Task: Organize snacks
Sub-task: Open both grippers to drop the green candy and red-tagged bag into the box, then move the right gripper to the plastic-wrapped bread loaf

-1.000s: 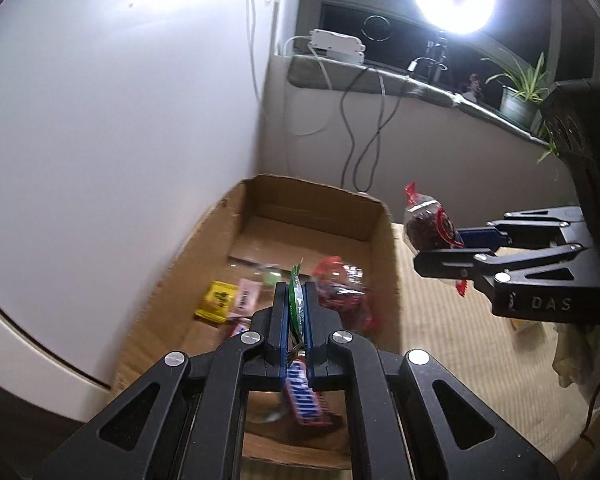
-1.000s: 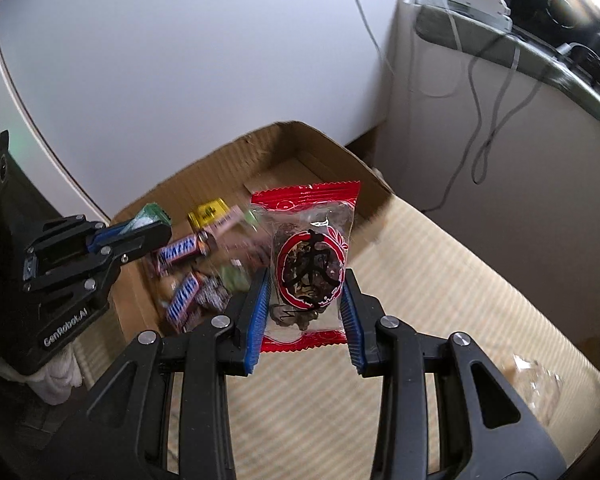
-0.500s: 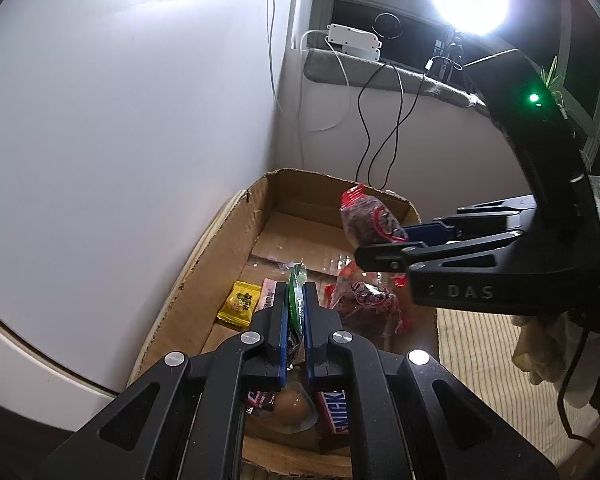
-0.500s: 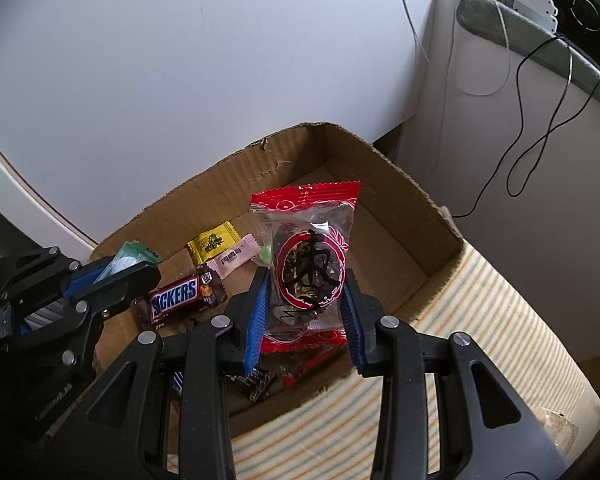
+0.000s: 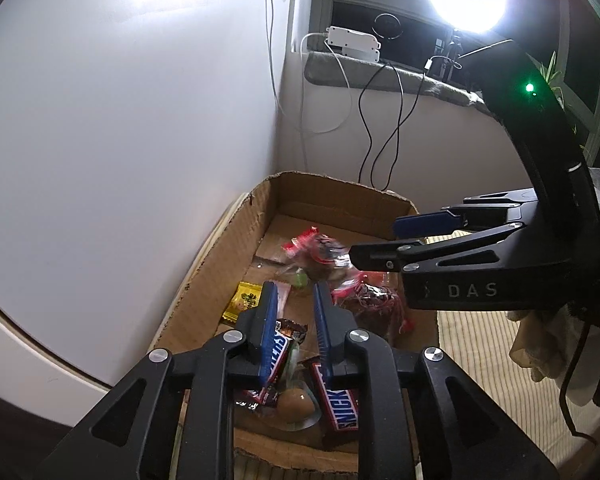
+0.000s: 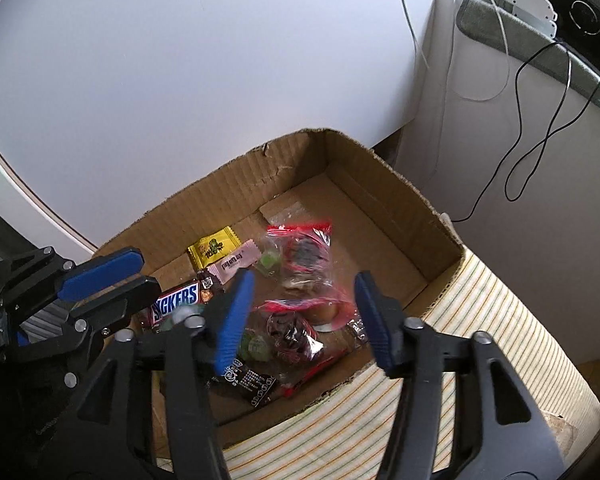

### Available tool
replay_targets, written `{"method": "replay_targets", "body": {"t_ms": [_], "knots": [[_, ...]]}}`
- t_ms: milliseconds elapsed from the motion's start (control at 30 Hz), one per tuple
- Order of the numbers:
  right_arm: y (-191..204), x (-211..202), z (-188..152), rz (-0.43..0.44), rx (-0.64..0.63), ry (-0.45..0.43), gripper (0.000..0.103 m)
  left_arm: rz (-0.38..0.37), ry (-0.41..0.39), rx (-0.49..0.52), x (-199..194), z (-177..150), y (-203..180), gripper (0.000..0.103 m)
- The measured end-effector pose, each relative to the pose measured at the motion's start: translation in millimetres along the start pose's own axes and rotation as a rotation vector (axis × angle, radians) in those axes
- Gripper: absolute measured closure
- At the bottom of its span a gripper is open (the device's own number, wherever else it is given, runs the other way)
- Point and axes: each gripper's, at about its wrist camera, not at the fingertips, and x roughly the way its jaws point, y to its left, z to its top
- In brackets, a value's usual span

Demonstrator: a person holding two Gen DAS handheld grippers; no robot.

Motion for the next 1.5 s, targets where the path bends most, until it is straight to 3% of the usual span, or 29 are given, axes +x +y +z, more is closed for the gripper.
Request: {"method": "replay_targets", "body": {"t_ms": [67, 133, 200, 267, 367, 533, 1133, 1200, 1233, 1267, 1500], "knots": [[-0.3, -3.6, -0.8, -0.001, 0.003, -0.005, 0.046, 0.003, -0.004, 0.002, -2.3, 0.0, -0.7, 0.085], [-0.4, -7.3, -2.7, -0.006, 0.000, -0.010, 0.045, 0.008, -0.011, 0.002, -5.8, -0.4, -1.7, 0.072], [-1.3, -11.3, -4.4, -0.011, 0.000, -0.015, 0.043, 0.013, -0.020, 0.005, -9.5, -1.0, -2.8, 0.066], [-2.5, -16.5, -6.9, -0.014, 0.001, -0.019, 0.043, 0.015, -0.024, 0.008, -13.1, -1.3, -4.1, 0.065], [-5.8, -24.7, -12.6, -0.021, 0.002, -0.024, 0.043, 0.020, -0.038, 0.013, -20.1, -2.1, -7.8, 0.050], [-13.5, -41.6, -24.0, -0.041, 0.011, -0.040, 0.043, 0.028, -0.063, 0.030, -33.3, -3.6, -18.3, 0.040], [-83.2, -114.2, -101.5, -0.174, 0.179, -0.137, 0.042, -0.064, -0.077, 0.098, -46.9, -13.7, -89.5, 0.032], [-93.1, -120.5, -112.0, -0.195, 0.209, -0.129, 0.030, -0.078, -0.071, 0.103, -42.8, -14.5, -98.7, 0.031], [-100.0, -126.0, -119.6, -0.210, 0.232, -0.133, 0.014, -0.085, -0.067, 0.107, -40.7, -15.2, -103.2, 0.030], [-106.6, -132.1, -126.9, -0.219, 0.250, -0.149, 0.008, -0.095, -0.061, 0.112, -38.2, -15.9, -109.7, 0.030], [-146.6, -164.0, -169.7, -0.290, 0.331, -0.190, 0.008, -0.151, -0.024, 0.140, -23.6, -20.1, -145.3, 0.030]]}}
